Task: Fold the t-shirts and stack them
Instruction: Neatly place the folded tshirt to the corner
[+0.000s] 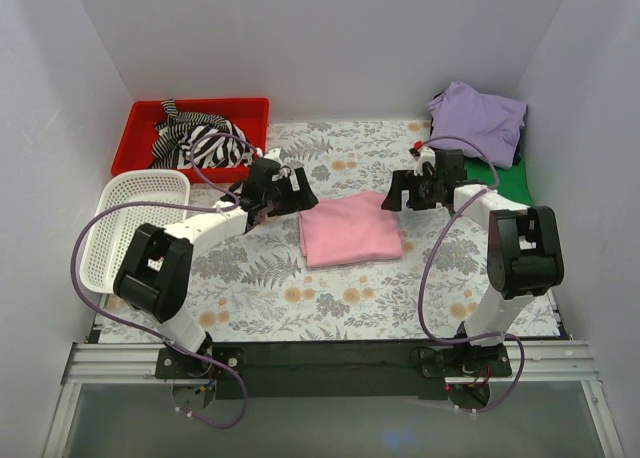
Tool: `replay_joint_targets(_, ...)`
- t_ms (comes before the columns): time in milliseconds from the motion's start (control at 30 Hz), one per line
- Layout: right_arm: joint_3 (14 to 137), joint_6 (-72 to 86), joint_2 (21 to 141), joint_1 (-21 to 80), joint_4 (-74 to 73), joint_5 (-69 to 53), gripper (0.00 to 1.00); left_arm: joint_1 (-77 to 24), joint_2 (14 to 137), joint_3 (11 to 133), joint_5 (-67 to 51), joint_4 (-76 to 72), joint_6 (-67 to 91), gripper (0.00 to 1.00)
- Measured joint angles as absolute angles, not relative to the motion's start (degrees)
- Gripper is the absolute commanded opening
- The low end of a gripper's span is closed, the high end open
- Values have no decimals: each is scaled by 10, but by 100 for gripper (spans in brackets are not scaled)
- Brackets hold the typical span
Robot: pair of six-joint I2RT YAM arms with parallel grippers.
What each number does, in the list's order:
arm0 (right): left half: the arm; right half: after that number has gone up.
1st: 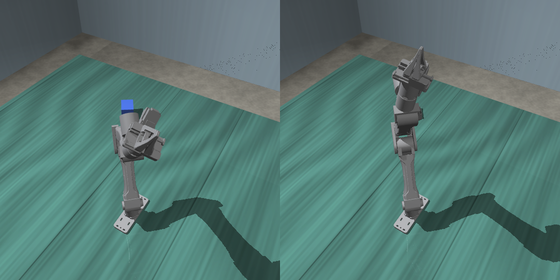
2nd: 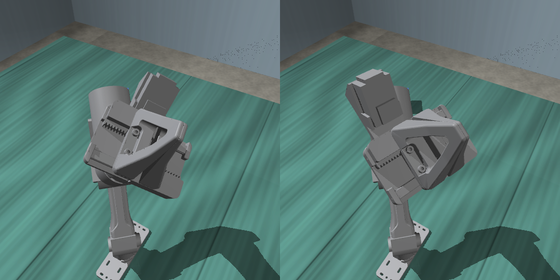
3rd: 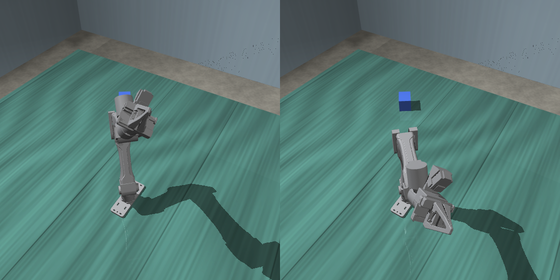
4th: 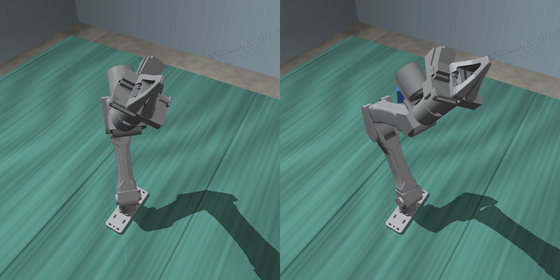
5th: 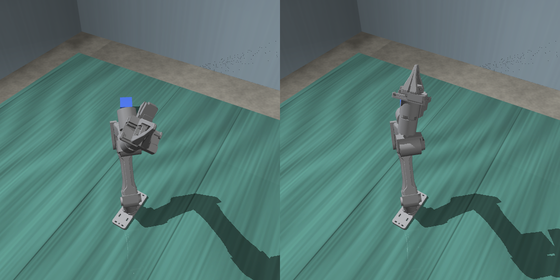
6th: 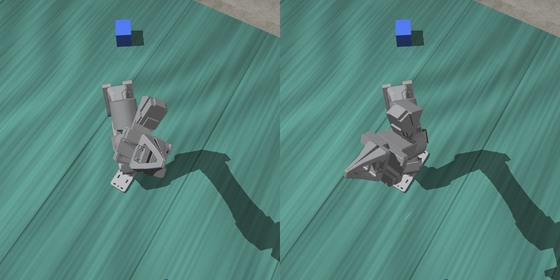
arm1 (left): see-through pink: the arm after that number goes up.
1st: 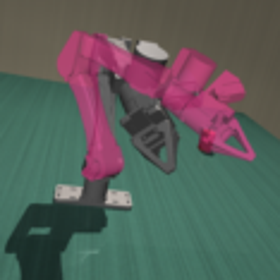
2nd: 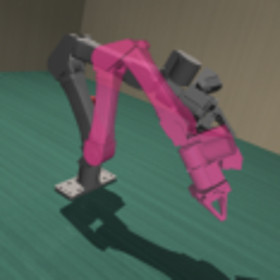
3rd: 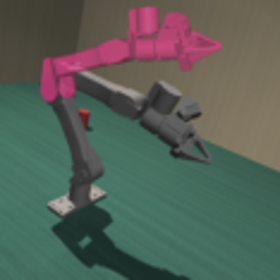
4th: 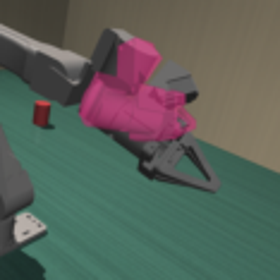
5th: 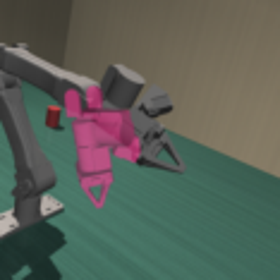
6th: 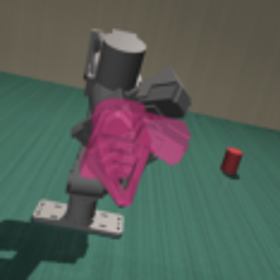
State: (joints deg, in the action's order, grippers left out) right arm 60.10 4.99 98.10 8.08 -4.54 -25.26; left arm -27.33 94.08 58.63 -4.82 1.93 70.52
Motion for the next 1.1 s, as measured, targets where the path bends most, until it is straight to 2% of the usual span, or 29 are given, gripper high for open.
replay_joint_targets(500,561,45,1034,88,-28,-386,95,-273,930,556,-82,62,724,83)
replay_joint_targets(733,587,70,1078,177,13,-419,88,-273,930,550,-82,71,729,83)
replay_joint_targets(767,593,77,1084,194,20,-418,61,-273,930,550,-82,72,729,83)
replay_joint_targets(800,599,82,1091,210,27,-414,42,-273,930,550,-82,74,729,83)
replay_joint_targets(833,604,90,1101,225,29,-396,32,-273,930,550,-82,75,729,83)
replay_joint_targets(867,605,106,1115,237,31,-397,15,-273,930,550,-82,77,729,83)
replay_joint_targets(900,610,119,1127,248,32,-402,3,-273,930,550,-82,79,729,83)
replay_joint_targets(1100,672,171,1172,262,28,-397,1,-273,925,552,-80,95,729,83)
